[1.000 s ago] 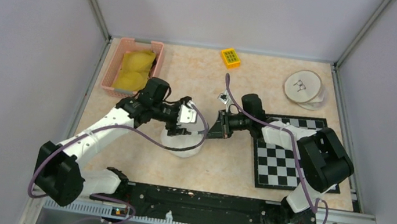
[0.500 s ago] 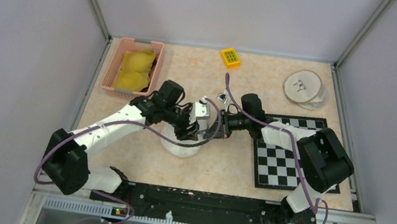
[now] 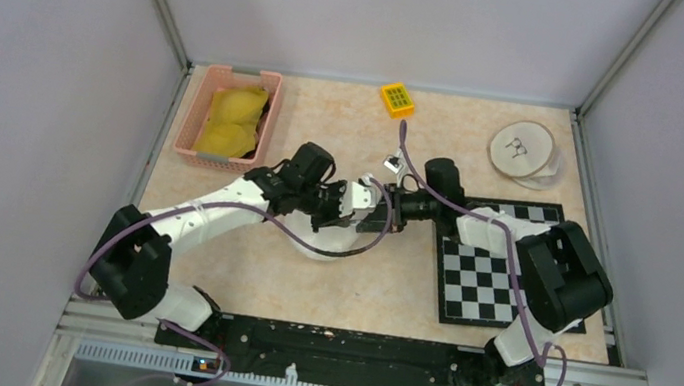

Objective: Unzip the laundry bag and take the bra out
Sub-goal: Unzip the laundry bag at the center of the board.

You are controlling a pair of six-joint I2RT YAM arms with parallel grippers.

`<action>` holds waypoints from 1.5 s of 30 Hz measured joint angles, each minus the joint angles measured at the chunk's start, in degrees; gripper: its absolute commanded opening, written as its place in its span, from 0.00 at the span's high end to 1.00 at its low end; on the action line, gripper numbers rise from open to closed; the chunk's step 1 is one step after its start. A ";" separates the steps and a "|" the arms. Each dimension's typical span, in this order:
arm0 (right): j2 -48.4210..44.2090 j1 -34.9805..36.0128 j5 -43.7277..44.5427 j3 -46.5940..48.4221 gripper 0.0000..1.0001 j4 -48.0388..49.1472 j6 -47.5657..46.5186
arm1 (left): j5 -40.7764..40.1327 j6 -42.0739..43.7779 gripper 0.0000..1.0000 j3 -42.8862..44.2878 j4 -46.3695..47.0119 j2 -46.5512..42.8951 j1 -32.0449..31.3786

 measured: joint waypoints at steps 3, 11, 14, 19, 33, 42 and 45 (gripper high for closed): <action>-0.70 -2.27 -0.31 0.00 1.00 0.00 0.22 | 0.87 3.41 1.00 0.70 2.84 0.83 -0.02; -3.34 -4.81 -0.59 0.13 1.00 -2.12 -1.73 | 2.99 13.57 1.00 -0.22 8.11 0.66 -0.04; -3.34 -4.63 -0.70 0.11 1.00 -3.48 -2.73 | 3.54 16.90 1.00 -4.59 9.40 -2.45 -0.09; -3.34 -4.63 -0.33 -0.42 1.00 -5.25 -4.72 | 3.02 21.14 1.00 -12.61 10.91 -9.51 -0.04; -3.34 -1.38 2.93 -1.38 1.00 -8.96 -9.97 | 1.95 26.43 1.00 -20.72 13.35 -15.56 0.59; -3.34 -1.22 4.68 0.79 1.00 -9.68 -11.23 | 4.79 29.57 1.00 -26.18 17.86 -20.39 5.46; -3.54 -1.25 5.05 1.75 1.00 -9.81 -11.21 | 7.06 30.51 0.92 -26.16 18.27 -20.37 7.45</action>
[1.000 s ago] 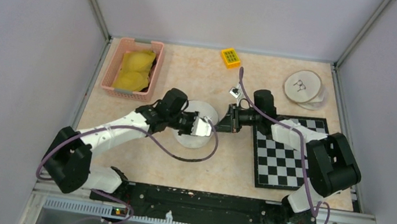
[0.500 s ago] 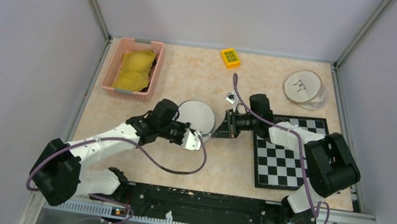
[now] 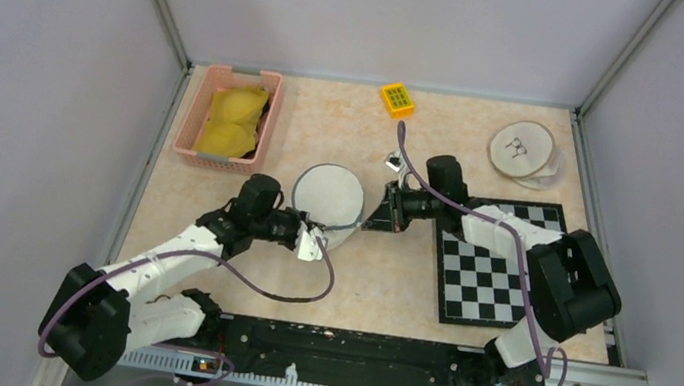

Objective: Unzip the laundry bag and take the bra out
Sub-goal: Unzip the laundry bag at the center of the board.

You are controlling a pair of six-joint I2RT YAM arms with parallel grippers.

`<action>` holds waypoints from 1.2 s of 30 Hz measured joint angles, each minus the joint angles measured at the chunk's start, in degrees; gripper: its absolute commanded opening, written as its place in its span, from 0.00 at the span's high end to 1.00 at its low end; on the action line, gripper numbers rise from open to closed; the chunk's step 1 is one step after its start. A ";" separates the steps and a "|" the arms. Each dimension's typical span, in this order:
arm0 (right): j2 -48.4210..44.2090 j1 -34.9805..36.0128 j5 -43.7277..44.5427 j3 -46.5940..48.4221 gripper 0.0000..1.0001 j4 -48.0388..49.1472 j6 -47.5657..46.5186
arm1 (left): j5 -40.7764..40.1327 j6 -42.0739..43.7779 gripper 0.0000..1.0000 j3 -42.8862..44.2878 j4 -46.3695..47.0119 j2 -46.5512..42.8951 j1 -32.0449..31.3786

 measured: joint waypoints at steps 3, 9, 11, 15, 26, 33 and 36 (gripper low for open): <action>-0.33 0.02 -0.02 0.33 1.00 -0.09 0.13 | 2.40 0.26 0.71 0.85 -0.83 0.00 1.25; -0.85 0.39 -0.31 0.28 1.00 1.07 2.69 | 5.51 -2.21 0.36 6.51 -6.78 -0.02 2.16; -0.85 0.79 -0.55 0.26 1.00 2.16 3.65 | 5.99 -4.81 0.27 8.52 -8.70 -0.44 2.14; -0.85 1.84 -1.09 0.28 1.00 3.76 5.16 | 5.73 -12.59 0.02 12.94 -13.25 -1.18 2.12; 0.79 2.67 -2.25 0.31 1.00 5.53 7.39 | 4.24 -37.48 0.01 25.62 -20.20 3.39 2.10; 0.98 2.75 -2.62 0.33 1.00 6.88 9.75 | 8.63 -39.17 0.01 28.59 -25.55 11.02 2.12; 1.40 2.97 -2.84 0.35 1.00 7.91 11.08 | 9.81 -37.79 0.01 27.98 -25.33 11.30 2.10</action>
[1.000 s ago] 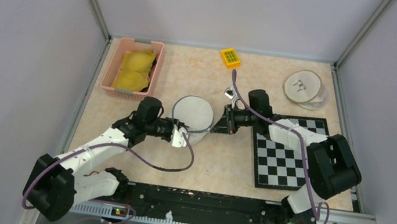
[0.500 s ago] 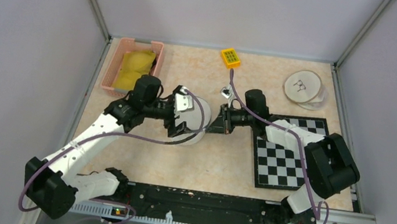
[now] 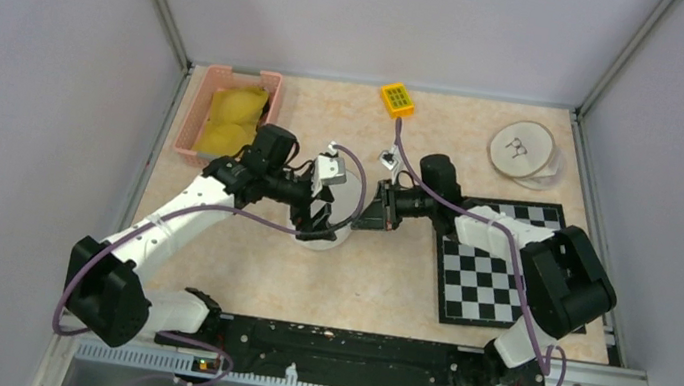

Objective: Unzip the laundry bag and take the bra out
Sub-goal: Unzip the laundry bag at the center of the board.

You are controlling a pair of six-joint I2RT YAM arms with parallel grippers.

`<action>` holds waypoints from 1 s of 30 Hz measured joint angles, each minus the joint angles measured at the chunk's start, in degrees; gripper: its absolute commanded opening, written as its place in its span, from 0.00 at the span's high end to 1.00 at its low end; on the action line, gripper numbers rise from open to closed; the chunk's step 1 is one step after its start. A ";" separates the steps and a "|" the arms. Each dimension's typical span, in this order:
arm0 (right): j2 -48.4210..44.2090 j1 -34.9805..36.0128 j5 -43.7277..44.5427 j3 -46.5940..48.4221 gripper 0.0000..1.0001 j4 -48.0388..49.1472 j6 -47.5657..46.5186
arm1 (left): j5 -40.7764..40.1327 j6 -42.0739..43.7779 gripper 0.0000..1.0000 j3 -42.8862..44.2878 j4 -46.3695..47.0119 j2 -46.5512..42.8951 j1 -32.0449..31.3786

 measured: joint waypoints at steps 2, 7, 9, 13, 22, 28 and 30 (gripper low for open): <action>0.33 0.11 -0.15 0.00 1.00 0.55 0.59 | 0.02 0.79 0.08 -1.03 1.22 -0.17 0.00; 0.48 0.76 -0.24 0.02 1.00 0.85 1.20 | -1.46 2.95 0.28 -3.10 3.13 0.09 0.00; 0.48 1.11 -0.22 0.02 1.00 0.90 1.20 | -1.70 4.33 0.34 -3.39 3.17 0.87 0.00; 0.48 1.46 -0.17 0.02 1.00 1.01 1.20 | -1.73 5.84 0.46 -3.91 4.28 2.60 -0.35; 0.48 1.49 0.55 0.39 1.00 0.63 0.96 | -3.67 6.43 0.74 -5.35 8.39 4.35 -1.42; 0.48 1.49 2.36 0.39 1.00 0.02 -0.59 | -5.60 6.82 0.99 -7.02 9.81 4.26 -1.40; 0.48 1.36 2.95 0.39 1.00 -0.50 -1.01 | -6.19 7.08 1.00 -7.69 10.38 3.80 -1.27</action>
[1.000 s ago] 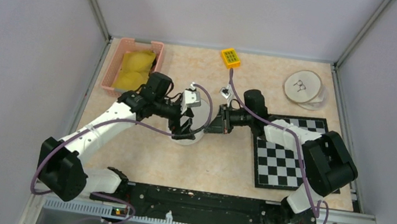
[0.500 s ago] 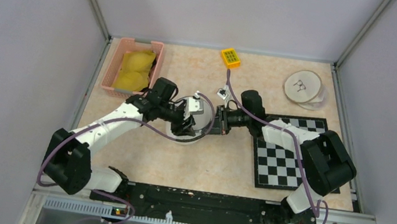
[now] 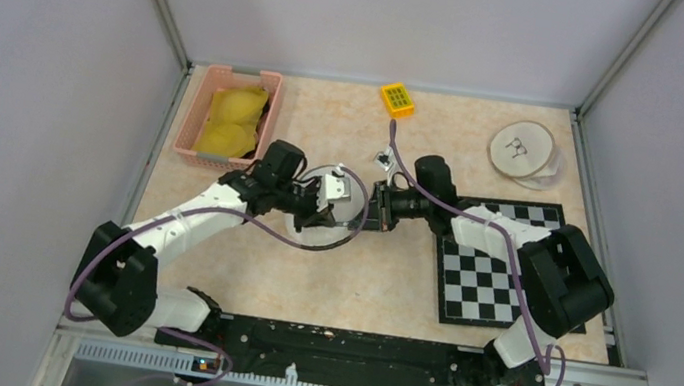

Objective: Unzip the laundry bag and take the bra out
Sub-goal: Unzip the laundry bag at the center of the board.

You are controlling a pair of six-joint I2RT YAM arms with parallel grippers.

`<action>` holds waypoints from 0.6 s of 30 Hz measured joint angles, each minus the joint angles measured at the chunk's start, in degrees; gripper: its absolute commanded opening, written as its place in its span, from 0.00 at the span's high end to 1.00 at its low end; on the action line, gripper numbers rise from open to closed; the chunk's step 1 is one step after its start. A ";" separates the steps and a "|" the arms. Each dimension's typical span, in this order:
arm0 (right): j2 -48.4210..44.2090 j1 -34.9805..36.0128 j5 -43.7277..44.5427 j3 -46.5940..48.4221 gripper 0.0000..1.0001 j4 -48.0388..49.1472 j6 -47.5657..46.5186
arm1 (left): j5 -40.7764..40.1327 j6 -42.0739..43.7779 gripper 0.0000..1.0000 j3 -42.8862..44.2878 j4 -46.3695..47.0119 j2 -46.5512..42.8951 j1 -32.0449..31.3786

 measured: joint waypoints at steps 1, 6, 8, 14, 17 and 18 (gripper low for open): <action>-0.02 -0.11 0.20 -0.02 1.00 -0.07 -0.02 | -0.20 0.11 1.00 -0.39 0.11 -0.42 0.11; -0.52 -1.22 0.98 -0.15 1.00 -0.26 -0.50 | -0.63 1.49 1.00 -2.23 0.44 -3.26 0.85; -1.14 -2.03 1.42 -0.20 1.00 -0.28 -0.76 | -0.85 2.27 1.00 -2.36 0.46 -3.80 1.01; -2.69 -4.55 3.04 -1.01 1.00 -1.55 -1.81 | -1.25 3.93 1.00 -2.60 0.94 -3.89 1.31; -3.21 -5.64 3.45 -1.62 1.00 -1.77 -1.97 | -0.90 4.66 1.00 -3.15 1.64 -3.91 1.81; -3.50 -5.86 3.48 -1.75 1.00 -1.95 -1.97 | -0.63 5.05 1.00 -3.26 1.95 -3.91 1.97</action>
